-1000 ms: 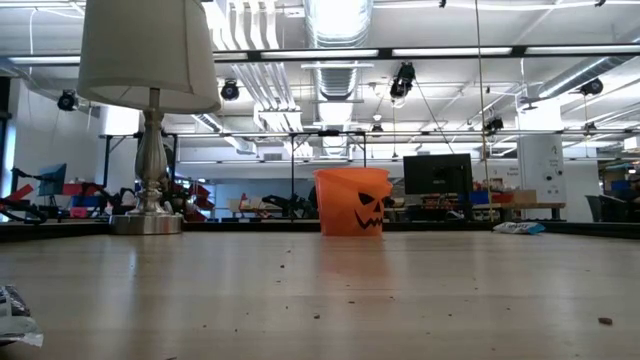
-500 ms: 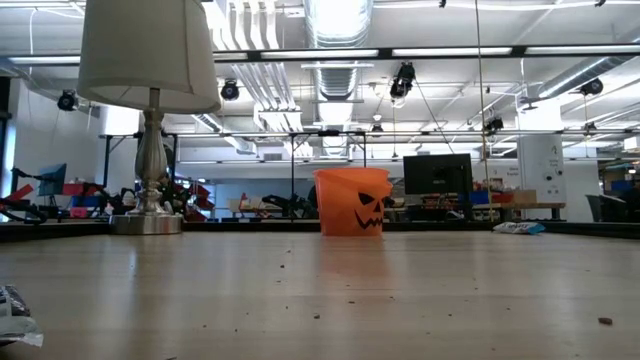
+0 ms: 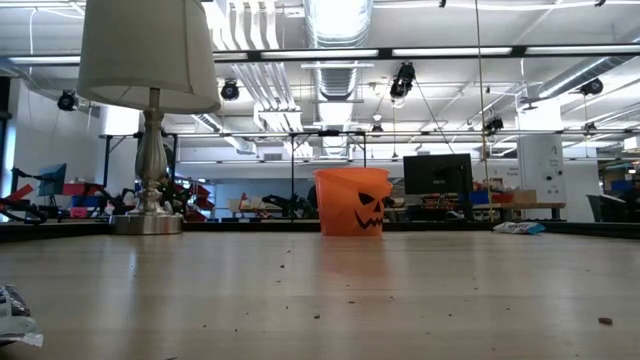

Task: Organize candy in baskets
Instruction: Put the white chocolate into the purple bucket

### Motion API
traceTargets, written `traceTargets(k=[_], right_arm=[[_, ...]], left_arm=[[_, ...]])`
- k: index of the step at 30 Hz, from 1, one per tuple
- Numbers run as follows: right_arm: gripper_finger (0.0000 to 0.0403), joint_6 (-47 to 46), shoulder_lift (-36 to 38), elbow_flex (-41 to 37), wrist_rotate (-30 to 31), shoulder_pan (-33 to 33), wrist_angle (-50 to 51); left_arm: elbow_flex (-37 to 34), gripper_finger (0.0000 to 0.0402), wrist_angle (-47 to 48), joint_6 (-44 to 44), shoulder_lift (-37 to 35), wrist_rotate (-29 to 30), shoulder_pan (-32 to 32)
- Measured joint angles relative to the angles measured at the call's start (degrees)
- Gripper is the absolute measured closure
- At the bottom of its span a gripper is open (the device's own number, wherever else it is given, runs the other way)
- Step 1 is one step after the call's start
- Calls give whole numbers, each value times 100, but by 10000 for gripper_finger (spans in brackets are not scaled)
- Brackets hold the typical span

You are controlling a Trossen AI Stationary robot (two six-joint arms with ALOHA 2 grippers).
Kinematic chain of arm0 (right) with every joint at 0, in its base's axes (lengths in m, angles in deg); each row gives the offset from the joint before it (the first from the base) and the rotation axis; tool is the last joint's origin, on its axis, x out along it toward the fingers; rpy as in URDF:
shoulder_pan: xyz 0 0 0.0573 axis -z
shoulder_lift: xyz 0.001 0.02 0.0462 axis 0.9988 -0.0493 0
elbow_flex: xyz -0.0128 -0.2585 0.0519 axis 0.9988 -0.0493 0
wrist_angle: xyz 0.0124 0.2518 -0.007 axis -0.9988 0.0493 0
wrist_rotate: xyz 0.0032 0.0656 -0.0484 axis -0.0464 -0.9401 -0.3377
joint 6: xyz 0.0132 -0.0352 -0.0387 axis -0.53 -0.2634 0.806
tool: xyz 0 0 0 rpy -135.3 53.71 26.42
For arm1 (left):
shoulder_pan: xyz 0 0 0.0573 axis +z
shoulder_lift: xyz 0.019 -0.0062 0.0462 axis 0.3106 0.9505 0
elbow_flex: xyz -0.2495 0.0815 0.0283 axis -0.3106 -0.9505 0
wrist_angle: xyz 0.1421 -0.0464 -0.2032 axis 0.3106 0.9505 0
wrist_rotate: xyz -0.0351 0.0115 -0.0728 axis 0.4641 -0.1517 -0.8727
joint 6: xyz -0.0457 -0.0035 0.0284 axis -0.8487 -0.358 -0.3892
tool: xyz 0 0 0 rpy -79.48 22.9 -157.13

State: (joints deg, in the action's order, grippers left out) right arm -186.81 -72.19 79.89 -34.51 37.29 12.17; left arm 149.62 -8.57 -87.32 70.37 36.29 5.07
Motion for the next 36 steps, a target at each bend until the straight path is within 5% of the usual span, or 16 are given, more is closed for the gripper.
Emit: traceTargets(k=[12,23,36], right_arm=[[249,-73,103,56,36,-6,26],[248,-372,536,47,1477,518,1390],[247,1511,1226,-66,2779,2030,1538]], left_arm=[[0,276,-4,-150,2,17,-1],[0,276,-20,-302,2,42,-1],[0,276,-107,-359,2,612,1]])
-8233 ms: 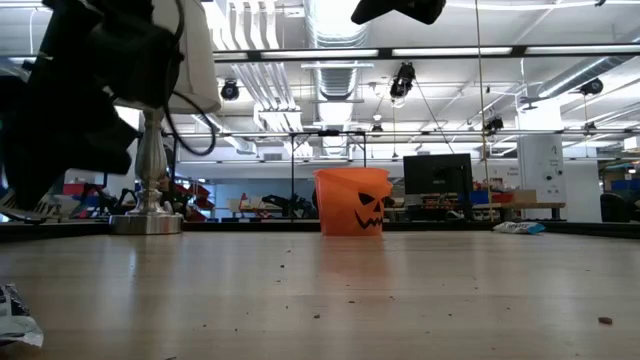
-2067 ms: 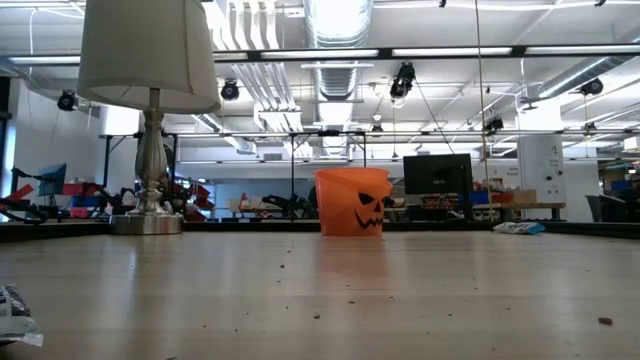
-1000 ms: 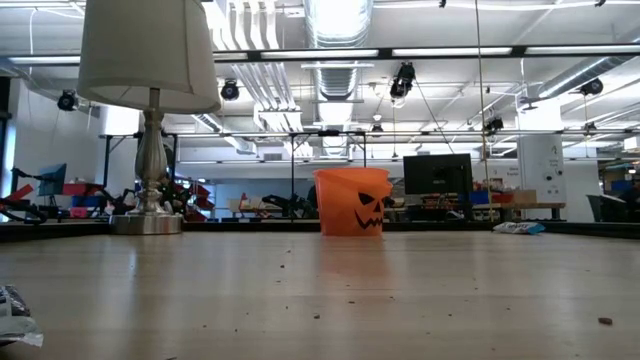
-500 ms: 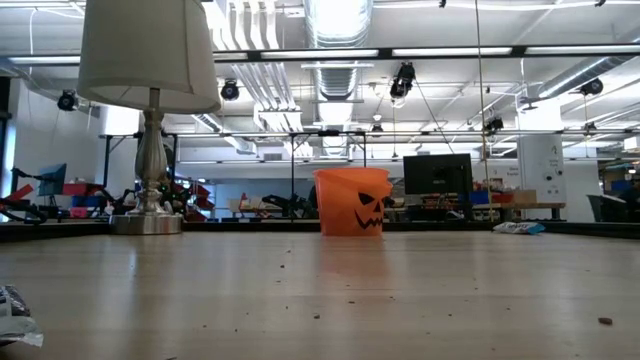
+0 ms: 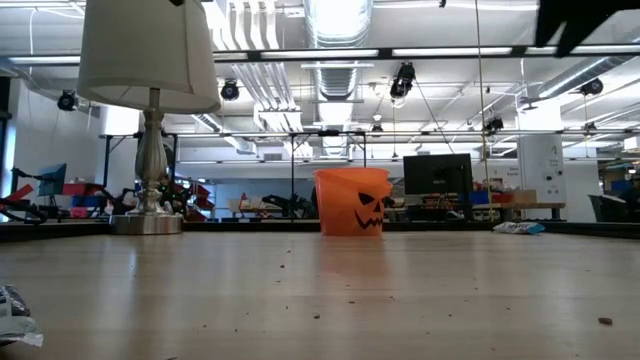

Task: Organize candy in baskets
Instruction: Put the white chocolate into the purple bucket

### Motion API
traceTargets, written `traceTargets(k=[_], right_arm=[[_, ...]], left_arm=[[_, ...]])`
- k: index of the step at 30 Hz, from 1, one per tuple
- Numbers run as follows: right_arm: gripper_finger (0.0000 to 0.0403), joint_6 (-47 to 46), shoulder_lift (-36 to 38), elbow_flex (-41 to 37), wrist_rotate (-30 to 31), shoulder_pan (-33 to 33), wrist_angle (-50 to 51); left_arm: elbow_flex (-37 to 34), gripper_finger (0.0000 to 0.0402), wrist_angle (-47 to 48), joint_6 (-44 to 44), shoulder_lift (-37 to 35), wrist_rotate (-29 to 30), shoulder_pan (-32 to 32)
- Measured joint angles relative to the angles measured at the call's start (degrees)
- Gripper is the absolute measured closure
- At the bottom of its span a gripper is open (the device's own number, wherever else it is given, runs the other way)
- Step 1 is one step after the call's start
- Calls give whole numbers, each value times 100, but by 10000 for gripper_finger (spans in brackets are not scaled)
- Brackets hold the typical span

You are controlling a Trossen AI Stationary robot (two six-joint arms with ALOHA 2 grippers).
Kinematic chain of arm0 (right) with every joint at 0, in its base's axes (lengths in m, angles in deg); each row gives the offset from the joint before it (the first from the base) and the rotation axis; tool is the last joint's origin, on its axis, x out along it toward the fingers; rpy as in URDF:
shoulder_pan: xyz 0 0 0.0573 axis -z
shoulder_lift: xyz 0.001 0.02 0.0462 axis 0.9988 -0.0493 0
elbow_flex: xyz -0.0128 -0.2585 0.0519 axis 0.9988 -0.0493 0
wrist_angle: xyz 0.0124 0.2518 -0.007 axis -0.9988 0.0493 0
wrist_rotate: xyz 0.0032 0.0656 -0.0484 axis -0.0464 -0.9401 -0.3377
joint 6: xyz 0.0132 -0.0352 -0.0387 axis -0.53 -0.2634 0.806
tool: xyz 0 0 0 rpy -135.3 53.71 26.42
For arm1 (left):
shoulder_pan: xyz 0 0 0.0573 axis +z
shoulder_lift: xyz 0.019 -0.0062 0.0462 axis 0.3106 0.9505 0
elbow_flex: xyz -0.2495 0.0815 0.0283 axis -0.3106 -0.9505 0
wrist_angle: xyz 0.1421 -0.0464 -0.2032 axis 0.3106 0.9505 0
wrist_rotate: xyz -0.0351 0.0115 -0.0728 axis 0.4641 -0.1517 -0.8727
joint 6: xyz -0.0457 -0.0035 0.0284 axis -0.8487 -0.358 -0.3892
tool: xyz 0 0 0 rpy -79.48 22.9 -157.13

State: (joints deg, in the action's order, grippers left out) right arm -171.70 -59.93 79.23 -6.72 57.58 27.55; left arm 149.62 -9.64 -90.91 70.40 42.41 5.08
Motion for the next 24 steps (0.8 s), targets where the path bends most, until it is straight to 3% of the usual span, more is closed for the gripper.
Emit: traceTargets(k=[13,24], right_arm=[[250,3079,264,-28,168,2817,-13],[250,4905,249,-267,-248,4903,-527]], left_arm=[[0,276,-110,-415,13,654,4],[0,276,-116,-502,13,1182,11]])
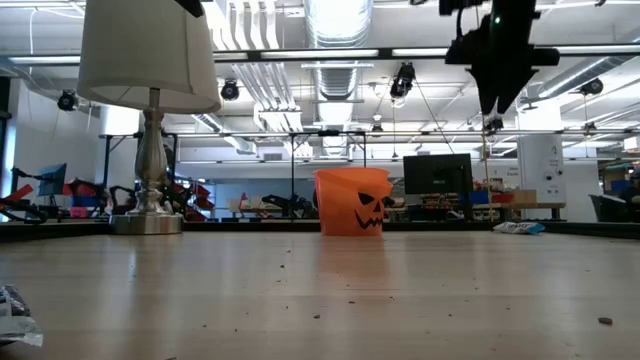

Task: Organize candy in baskets
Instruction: Put the white chocolate into the purple bucket

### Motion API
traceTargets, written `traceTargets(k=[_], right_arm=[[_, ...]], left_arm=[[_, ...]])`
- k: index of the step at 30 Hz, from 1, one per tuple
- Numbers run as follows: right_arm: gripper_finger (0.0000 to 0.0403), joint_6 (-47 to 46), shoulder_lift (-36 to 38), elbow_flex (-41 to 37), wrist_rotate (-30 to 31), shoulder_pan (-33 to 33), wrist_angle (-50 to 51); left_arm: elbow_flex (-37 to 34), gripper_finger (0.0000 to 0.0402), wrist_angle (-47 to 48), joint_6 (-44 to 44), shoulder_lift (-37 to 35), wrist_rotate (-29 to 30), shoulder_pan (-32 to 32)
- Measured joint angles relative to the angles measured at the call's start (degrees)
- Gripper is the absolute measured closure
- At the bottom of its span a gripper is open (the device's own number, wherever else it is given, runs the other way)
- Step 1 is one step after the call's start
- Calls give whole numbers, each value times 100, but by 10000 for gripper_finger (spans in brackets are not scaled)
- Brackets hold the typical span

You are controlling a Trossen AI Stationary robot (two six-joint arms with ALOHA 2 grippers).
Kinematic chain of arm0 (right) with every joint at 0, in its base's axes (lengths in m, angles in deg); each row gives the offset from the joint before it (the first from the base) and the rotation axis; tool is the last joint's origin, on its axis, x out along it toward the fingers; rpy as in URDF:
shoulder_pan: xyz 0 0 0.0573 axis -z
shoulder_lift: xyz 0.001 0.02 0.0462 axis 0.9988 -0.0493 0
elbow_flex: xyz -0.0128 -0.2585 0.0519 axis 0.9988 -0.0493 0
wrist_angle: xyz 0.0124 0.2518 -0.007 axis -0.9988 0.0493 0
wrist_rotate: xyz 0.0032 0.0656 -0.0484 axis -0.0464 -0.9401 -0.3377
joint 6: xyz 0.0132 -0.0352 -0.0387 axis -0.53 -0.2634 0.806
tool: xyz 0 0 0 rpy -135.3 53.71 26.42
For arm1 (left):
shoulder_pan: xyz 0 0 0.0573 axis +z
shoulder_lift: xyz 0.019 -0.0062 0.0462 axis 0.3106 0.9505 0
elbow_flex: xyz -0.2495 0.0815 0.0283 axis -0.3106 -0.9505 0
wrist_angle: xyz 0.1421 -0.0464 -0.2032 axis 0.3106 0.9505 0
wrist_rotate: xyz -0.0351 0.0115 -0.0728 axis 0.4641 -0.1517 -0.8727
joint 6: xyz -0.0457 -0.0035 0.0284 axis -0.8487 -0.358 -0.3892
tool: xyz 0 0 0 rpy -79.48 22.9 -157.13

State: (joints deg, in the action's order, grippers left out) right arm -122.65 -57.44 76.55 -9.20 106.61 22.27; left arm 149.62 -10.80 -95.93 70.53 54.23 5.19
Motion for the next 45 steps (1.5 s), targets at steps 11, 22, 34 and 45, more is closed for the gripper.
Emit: traceTargets(k=[11,22,34,45], right_arm=[[250,769,-2,-1224,-137,1505,-1182],[250,1162,-17,-2009,-148,1969,-1989],[250,1264,-838,-2323,-248,2227,-2554],[250,1396,-1607,-2323,-25,2494,-2728]], left_arm=[[0,276,-7,-9,0,46,0],[0,276,-7,-83,0,95,0],[0,276,-8,-88,0,358,7],[0,276,-7,-192,-2,358,7]])
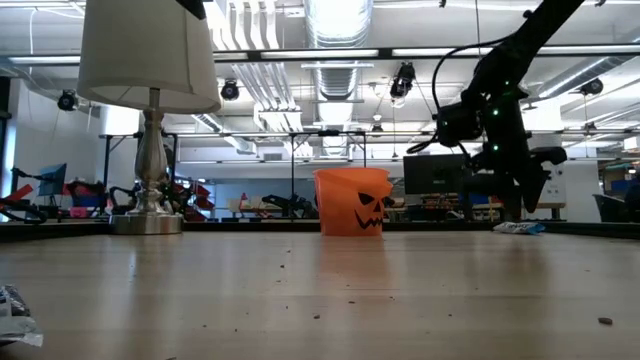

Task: Organize candy in baskets
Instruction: Put the white chocolate into the purple bucket

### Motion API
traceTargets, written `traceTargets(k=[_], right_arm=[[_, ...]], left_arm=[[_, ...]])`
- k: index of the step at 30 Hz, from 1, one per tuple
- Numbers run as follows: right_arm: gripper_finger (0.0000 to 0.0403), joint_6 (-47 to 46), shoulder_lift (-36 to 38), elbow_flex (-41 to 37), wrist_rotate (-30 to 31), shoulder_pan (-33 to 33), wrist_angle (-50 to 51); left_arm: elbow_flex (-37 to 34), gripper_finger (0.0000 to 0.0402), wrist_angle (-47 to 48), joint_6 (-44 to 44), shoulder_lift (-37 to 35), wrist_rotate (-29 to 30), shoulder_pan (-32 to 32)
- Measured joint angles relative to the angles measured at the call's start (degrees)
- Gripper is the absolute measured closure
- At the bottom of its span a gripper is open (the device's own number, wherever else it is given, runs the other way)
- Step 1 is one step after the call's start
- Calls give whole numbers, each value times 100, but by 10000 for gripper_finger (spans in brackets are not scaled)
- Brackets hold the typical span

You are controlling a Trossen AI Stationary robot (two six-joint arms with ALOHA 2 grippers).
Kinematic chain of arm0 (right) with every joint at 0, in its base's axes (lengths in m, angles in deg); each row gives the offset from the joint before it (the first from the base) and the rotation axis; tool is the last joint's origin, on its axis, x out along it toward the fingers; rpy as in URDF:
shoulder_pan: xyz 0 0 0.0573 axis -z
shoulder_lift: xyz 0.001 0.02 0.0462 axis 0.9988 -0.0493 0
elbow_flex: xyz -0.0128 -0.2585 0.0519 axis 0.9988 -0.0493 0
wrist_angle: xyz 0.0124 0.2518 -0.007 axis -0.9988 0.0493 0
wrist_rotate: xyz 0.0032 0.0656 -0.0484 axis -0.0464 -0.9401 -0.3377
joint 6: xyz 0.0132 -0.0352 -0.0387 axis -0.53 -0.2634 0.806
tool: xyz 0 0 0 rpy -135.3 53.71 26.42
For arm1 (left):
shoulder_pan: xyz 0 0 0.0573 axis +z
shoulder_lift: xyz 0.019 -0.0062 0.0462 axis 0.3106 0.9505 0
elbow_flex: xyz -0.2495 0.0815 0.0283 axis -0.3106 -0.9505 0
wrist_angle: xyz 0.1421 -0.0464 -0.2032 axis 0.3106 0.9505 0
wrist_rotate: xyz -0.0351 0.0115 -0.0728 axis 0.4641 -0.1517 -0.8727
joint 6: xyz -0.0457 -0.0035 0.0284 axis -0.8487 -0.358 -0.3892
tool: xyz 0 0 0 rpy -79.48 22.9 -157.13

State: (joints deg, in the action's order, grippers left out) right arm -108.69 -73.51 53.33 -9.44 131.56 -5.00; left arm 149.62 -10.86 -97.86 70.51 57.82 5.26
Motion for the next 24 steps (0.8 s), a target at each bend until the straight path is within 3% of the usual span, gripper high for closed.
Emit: traceTargets(k=[24], right_arm=[[250,225,-87,-9,-703,764,-420]], left_arm=[[0,276,0,44,0,0,91]])
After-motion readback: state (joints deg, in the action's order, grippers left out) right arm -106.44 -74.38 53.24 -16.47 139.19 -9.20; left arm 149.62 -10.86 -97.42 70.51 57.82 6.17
